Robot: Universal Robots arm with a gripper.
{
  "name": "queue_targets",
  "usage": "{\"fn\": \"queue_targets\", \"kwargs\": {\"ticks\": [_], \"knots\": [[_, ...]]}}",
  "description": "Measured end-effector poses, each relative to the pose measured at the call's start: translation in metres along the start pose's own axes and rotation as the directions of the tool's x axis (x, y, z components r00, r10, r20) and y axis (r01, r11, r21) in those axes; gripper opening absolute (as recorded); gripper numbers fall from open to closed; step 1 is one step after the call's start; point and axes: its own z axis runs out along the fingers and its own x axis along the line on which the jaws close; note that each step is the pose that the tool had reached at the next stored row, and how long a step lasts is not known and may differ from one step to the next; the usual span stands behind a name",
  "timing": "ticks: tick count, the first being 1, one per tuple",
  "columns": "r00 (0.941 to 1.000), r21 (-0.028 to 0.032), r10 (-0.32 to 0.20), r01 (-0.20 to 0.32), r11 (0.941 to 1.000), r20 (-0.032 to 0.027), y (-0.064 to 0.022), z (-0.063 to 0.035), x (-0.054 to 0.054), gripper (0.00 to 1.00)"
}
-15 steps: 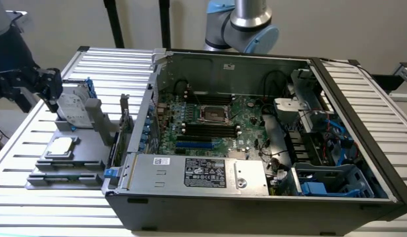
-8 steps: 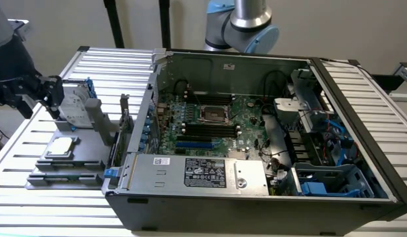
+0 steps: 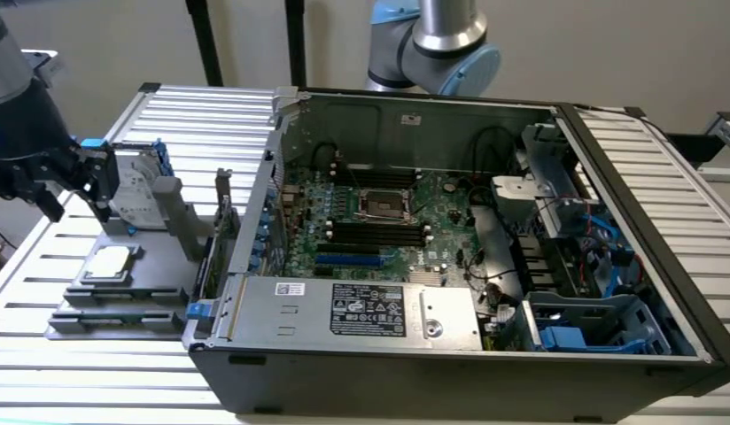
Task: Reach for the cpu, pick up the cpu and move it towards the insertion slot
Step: 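Pick up the cpu and move it towards the insertion slot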
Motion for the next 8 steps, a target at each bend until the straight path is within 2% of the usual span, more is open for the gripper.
{"fn": "queue_targets", "kwargs": {"ticks": [8], "knots": [[1.0000, 0.0001, -0.005, 0.005, 1.0000, -0.0002, -0.0003, 0.0145, 0.002, 0.60]]}}
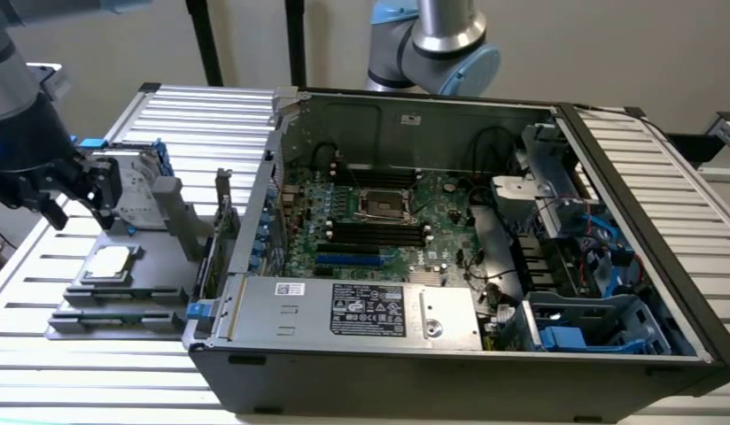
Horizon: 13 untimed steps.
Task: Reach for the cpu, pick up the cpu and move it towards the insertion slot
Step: 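Pick up the cpu and move it towards the insertion slot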
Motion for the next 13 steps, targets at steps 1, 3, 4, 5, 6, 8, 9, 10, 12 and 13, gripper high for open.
{"fn": "queue_targets", "kwargs": {"ticks": [1, 3, 4, 5, 6, 8, 9, 10, 12, 13], "knots": [[1.0000, 0.0000, -0.001, 0.001, 1.0000, 0.0000, -0.0001, 0.0019, 0.000, 0.60], [1.0000, 0.0000, -0.002, 0.002, 1.0000, 0.0000, -0.0001, 0.0056, 0.001, 0.60], [1.0000, 0.0000, -0.002, 0.002, 1.0000, 0.0000, -0.0002, 0.0074, 0.001, 0.60], [1.0000, 0.0001, -0.003, 0.003, 1.0000, -0.0001, -0.0002, 0.0092, 0.002, 0.60], [1.0000, 0.0001, -0.003, 0.003, 1.0000, -0.0001, -0.0003, 0.0110, 0.002, 0.60], [1.0000, 0.0001, -0.004, 0.004, 1.0000, -0.0001, -0.0004, 0.0146, 0.003, 0.60], [1.0000, 0.0000, -0.004, 0.004, 1.0000, 0.0003, -0.0004, 0.0164, 0.003, 0.60], [1.0000, 0.0002, -0.004, 0.004, 1.0000, 0.0012, -0.0005, 0.0183, 0.003, 0.60], [1.0000, 0.0006, -0.004, 0.004, 1.0000, 0.0064, -0.0005, 0.0219, 0.003, 0.60], [0.9999, 0.0011, -0.004, 0.004, 1.0000, 0.0098, -0.0006, 0.0234, 0.003, 0.60]]}}
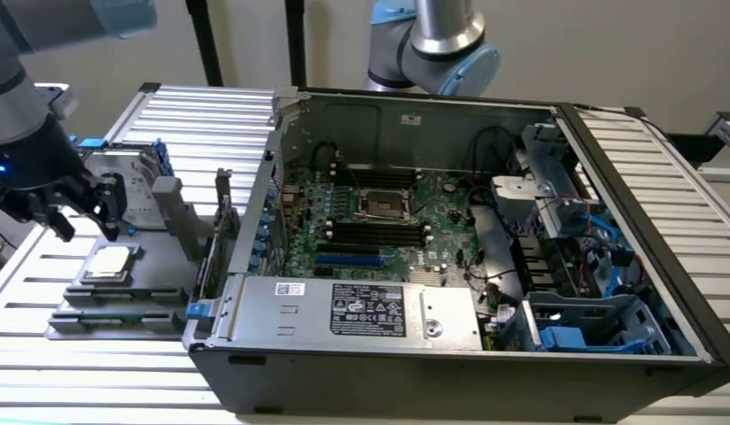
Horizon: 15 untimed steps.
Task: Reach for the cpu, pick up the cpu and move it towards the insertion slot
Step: 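Pick up the cpu and move it towards the insertion slot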
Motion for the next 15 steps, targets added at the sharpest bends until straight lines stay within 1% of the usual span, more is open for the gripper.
{"fn": "queue_targets", "kwargs": {"ticks": [2, 5, 7, 10, 12, 13, 15], "knots": [[1.0000, 0.0007, 0.000, 0.000, 1.0000, 0.0058, -0.0002, 0.0033, 0.000, 0.60], [0.9999, 0.0016, 0.002, -0.002, 1.0000, 0.0107, -0.0003, 0.0087, 0.001, 0.60], [0.9999, 0.0024, 0.006, -0.006, 1.0000, 0.0123, -0.0004, 0.0122, 0.001, 0.60], [0.9997, 0.0055, 0.019, -0.019, 0.9998, 0.0137, -0.0005, 0.0170, 0.001, 0.60], [0.9993, 0.0078, 0.033, -0.034, 0.9994, 0.0141, -0.0006, 0.0196, 0.001, 0.62], [0.9990, 0.0089, 0.042, -0.042, 0.9991, 0.0145, -0.0007, 0.0209, 0.001, 0.67], [0.9979, 0.0113, 0.063, -0.063, 0.9979, 0.0154, -0.0007, 0.0235, 0.001, 0.67]]}}
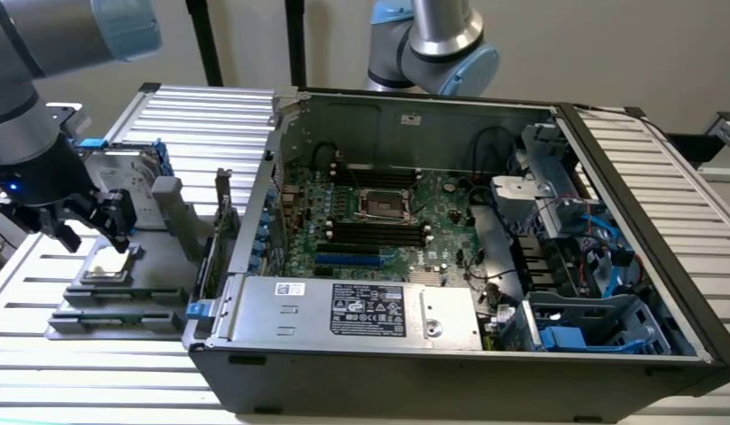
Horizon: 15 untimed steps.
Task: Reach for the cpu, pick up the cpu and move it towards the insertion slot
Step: 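Pick up the cpu and move it towards the insertion slot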
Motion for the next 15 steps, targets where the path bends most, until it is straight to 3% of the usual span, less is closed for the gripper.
{"fn": "queue_targets", "kwargs": {"ticks": [4, 11, 15], "knots": [[0.9995, 0.0069, 0.032, -0.032, 0.9995, 0.0009, 0.0001, 0.0045, 0.000, 0.67], [0.9995, 0.0406, 0.033, -0.033, 0.9986, 0.0016, 0.0030, 0.0121, 0.000, 0.67], [0.9995, 0.0440, 0.032, -0.032, 0.9985, 0.0032, 0.0039, 0.0150, 0.000, 0.67]]}}
